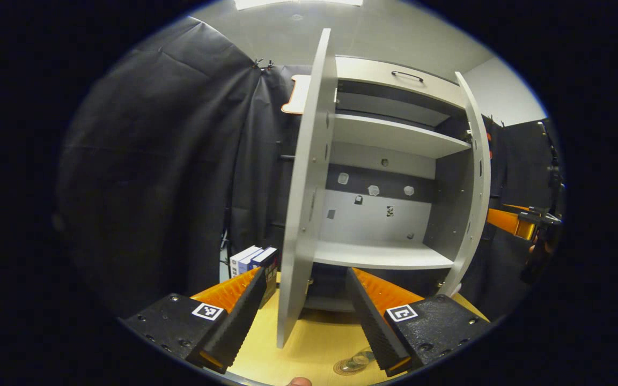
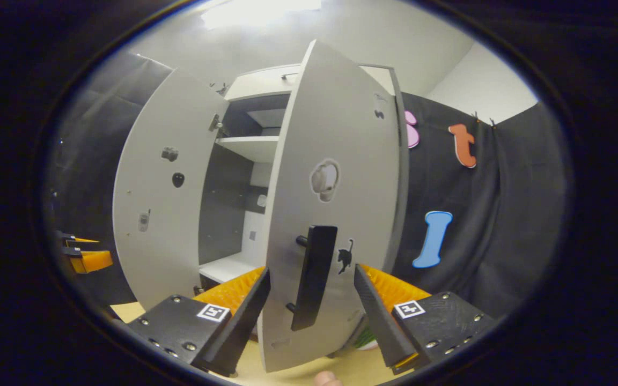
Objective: Grasp the bottle in the cabinet with the left hand and place it on the coaster, then close the right door with the right hand and the left door with the left hand.
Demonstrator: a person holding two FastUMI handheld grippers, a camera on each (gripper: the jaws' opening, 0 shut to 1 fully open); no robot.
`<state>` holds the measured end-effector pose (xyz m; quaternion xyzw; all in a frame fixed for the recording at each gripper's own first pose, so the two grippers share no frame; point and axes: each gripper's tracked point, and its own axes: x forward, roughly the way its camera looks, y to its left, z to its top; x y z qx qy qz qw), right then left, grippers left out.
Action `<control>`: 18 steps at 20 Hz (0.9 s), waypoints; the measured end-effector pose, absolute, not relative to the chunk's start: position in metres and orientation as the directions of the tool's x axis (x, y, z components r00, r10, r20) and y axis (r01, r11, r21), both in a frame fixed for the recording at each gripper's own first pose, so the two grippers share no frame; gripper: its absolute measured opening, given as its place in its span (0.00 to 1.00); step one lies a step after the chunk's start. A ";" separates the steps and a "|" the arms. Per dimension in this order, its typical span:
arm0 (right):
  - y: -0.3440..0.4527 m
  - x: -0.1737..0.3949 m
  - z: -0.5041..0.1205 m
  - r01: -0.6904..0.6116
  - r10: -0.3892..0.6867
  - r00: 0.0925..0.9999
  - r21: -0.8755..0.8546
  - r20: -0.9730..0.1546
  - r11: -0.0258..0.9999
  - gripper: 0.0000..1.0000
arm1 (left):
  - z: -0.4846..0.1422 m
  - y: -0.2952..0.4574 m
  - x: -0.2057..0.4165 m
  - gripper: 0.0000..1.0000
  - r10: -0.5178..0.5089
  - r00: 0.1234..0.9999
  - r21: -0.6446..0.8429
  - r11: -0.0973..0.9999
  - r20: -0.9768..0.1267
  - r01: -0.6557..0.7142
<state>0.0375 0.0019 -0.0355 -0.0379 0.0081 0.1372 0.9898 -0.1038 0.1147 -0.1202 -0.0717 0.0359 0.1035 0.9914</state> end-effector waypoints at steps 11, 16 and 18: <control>0.046 0.047 -0.036 -0.365 0.365 0.931 -0.049 -0.018 0.930 0.96 | -0.127 0.171 -0.116 0.95 0.347 0.931 -0.143 0.922 -0.111 -0.360; 0.043 0.051 -0.040 -0.354 0.353 0.935 -0.055 -0.025 0.934 0.96 | -0.132 0.185 -0.109 0.95 0.369 0.921 -0.144 0.912 -0.124 -0.385; 0.040 0.053 -0.042 -0.341 0.340 0.940 -0.064 -0.027 0.938 0.96 | -0.136 0.185 -0.104 0.95 0.361 0.924 -0.158 0.912 -0.128 -0.378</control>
